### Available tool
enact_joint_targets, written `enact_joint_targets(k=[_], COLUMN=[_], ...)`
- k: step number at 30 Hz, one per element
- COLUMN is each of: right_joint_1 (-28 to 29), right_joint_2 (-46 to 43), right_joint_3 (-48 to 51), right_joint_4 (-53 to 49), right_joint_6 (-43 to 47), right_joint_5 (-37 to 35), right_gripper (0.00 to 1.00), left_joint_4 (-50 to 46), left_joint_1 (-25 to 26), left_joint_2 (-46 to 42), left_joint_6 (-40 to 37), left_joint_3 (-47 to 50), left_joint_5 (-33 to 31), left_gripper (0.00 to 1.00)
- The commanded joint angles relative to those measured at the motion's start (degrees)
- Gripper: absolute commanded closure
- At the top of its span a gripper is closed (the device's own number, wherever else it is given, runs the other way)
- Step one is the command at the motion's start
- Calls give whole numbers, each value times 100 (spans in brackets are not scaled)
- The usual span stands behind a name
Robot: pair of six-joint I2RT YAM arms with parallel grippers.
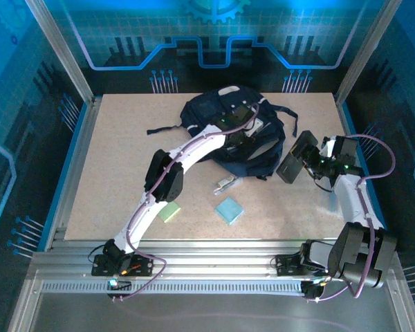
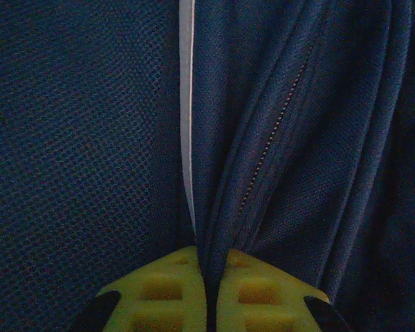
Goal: Pack the student bag
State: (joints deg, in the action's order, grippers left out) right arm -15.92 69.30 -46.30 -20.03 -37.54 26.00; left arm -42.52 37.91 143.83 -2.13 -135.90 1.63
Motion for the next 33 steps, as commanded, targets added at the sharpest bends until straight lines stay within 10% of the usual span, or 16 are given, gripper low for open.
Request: enact_joint_targets(k=[1, 33], right_joint_1=[61, 3276], right_joint_2=[25, 5093], right_joint_3=[-264, -4042], right_joint_4=[131, 2106], right_joint_6=[-93, -3685], right_joint_5=[129, -1430], right_gripper=[47, 48], left_joint_4=[-244, 504], left_joint_1=[-518, -1145], left_joint_2=[-791, -1602], left_joint_6=[865, 2168], left_joint_3=[-3, -414], left_joint_5=[422, 2525], left_gripper=[100, 100])
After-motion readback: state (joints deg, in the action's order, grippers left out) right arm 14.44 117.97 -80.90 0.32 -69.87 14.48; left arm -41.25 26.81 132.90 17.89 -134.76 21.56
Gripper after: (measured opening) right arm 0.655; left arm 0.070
